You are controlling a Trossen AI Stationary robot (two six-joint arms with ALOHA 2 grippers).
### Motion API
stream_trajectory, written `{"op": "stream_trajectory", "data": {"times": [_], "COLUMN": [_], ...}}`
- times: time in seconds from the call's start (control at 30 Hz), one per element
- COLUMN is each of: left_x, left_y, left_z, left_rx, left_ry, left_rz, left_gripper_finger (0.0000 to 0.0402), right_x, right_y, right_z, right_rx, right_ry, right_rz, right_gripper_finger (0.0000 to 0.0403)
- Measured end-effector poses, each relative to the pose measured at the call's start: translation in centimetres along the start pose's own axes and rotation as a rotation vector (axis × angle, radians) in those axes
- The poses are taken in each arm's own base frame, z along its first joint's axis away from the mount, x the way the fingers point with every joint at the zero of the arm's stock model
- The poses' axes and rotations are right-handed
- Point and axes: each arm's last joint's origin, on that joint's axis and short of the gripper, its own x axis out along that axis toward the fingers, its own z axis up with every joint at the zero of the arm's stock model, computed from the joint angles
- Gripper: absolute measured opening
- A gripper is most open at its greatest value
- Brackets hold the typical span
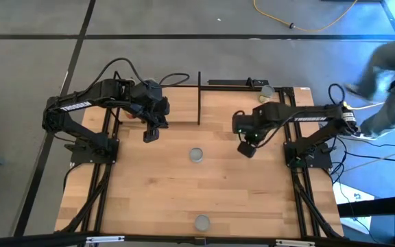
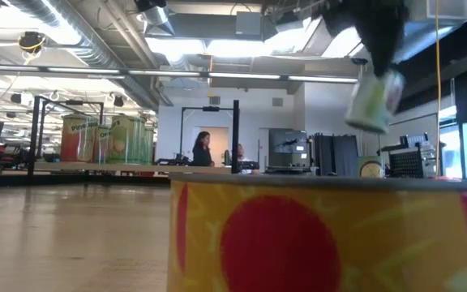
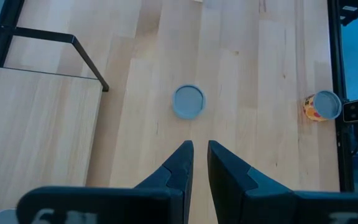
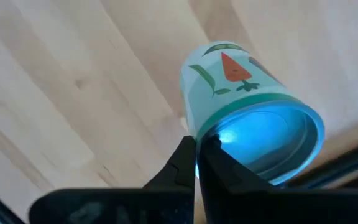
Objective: Pick and place cans onto a shelf
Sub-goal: Put the canned mixed vegetables on the shelf
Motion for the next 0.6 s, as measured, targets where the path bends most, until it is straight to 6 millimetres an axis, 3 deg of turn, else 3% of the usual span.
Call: {"op": "stream_trajectory", "data": {"times": [0.13, 0.37, 0.6], "left_x": [0.0, -0.2, -1.7], "left_y": [0.0, 0.0, -0.2], "left_z": [0.0, -0.1, -1.1], "left_rx": [-0.001, -0.034, -0.06], "left_ry": [0.0, 0.001, 0.007], "left_rz": [0.0, -0.006, -0.01], "left_gripper_finger": [0.0041, 0.0041, 0.0041], "right_x": [-3.3, -7.0, -8.4], "right_y": [0.3, 2.2, 4.4], "right_z": [1.0, 4.5, 8.5], "right_rx": [-0.034, -0.169, -0.286], "right_ry": [-0.118, -0.272, -0.37], "right_rz": [0.041, 0.07, 0.085], "right_gripper_finger": [0.0006, 0.0006, 0.0006]}}
